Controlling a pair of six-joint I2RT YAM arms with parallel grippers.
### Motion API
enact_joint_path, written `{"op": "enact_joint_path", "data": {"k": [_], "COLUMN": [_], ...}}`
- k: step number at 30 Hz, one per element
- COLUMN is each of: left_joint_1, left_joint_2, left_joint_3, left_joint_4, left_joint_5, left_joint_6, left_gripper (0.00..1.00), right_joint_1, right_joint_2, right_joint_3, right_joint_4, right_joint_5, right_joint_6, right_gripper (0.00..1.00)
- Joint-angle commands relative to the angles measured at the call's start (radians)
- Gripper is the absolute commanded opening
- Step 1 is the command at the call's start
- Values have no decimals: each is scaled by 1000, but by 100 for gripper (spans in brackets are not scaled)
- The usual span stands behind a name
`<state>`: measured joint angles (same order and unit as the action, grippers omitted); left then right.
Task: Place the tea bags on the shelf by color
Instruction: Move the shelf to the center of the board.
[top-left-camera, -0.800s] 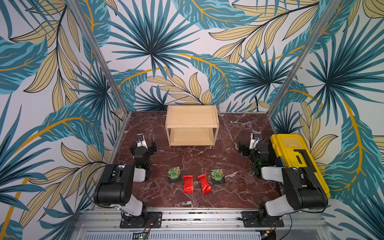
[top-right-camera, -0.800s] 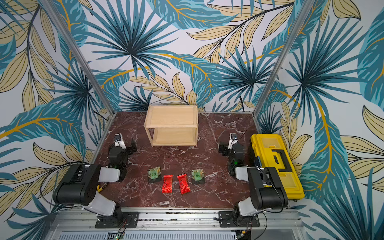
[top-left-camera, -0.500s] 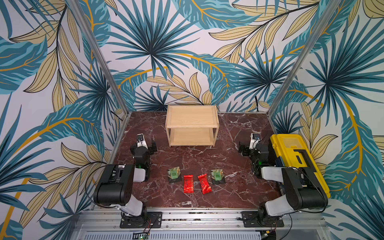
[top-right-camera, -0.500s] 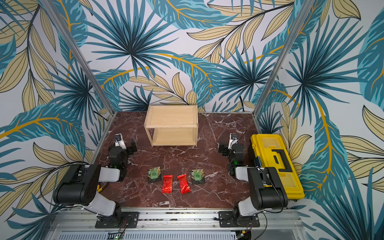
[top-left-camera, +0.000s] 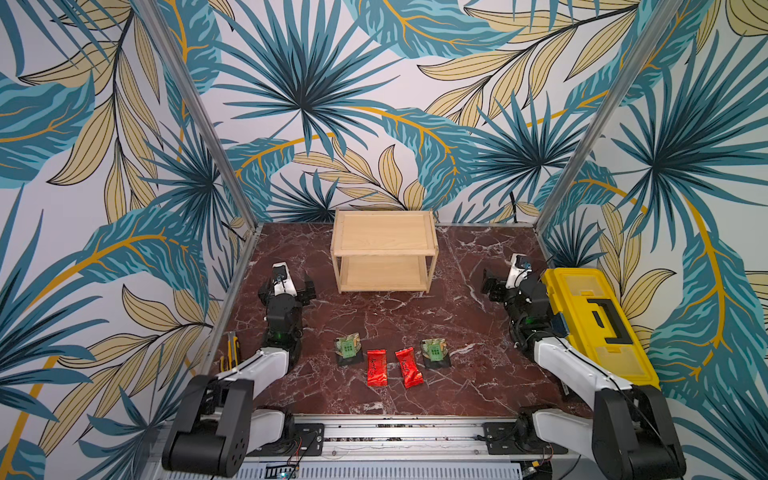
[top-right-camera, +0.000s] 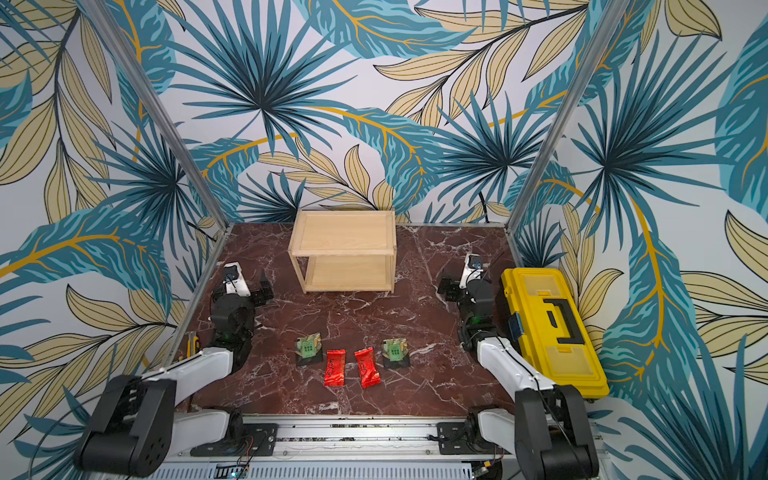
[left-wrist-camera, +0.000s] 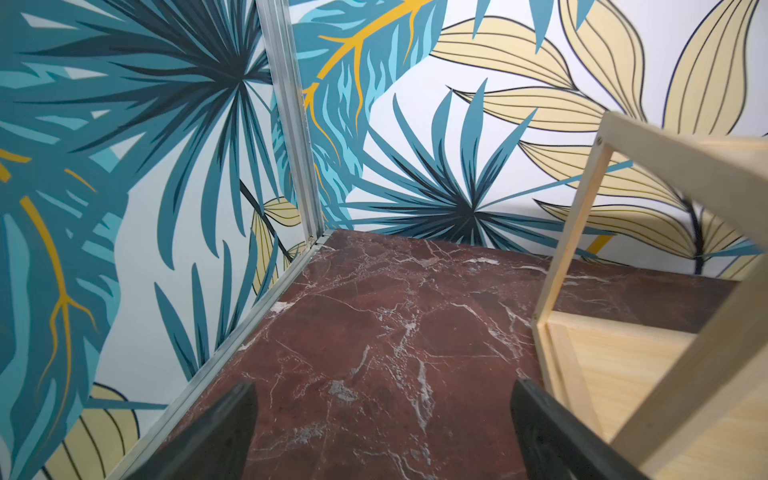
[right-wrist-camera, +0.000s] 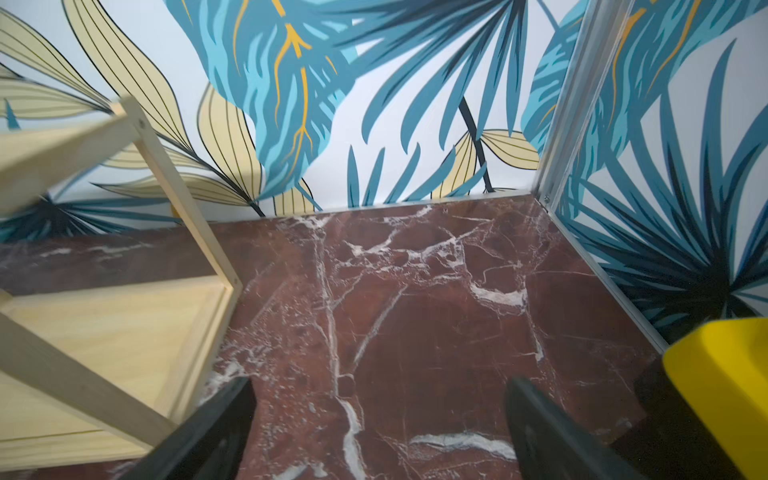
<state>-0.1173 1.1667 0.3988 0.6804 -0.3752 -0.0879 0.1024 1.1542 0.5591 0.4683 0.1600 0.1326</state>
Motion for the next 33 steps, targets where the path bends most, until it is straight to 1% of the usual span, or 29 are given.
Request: {"op": "enact_joint_path", "data": {"k": [1,3,5,7,10,11,14,16,20,24,29,33], "left_joint_1": [-30,-30,-30,-30,-16,0,33,42,44,37,-4,-41], "left_joint_2": [-94,-86,-43,16,113,155,278,346,435,471,466,458], "left_joint_3": [205,350,504,611,737,777,889,941,979,969,947,940], "left_joint_4": [-457,-645,-788,-858,-891,-896,-928,-942,-940,-913,-884,-882], "left_joint_5": [23,80,160,223,309,396,497,548,631,689,738,742], "left_joint_6": [-191,-257,-250,-243,-237,-247,-277,-287,-319,-332,-330,-331], "left_gripper": [100,100,100,100,100,100,100,100,100,100,100,99], "right_joint_1": [100,165,202,209,208,208,208,209,209,209,209,209], "right_joint_2": [-49,-41,-4,58,166,203,319,385,472,517,519,490], "right_joint_3": [119,213,307,401,524,561,660,716,773,790,780,754], "right_joint_4": [-275,-380,-454,-510,-551,-547,-548,-560,-564,-550,-536,-530], "right_joint_5": [14,-6,-56,-129,-211,-247,-341,-387,-423,-459,-481,-480], "right_joint_6": [135,166,222,270,342,365,417,435,445,453,457,458], "right_gripper": [95,95,94,93,93,93,93,92,90,87,84,80]}}
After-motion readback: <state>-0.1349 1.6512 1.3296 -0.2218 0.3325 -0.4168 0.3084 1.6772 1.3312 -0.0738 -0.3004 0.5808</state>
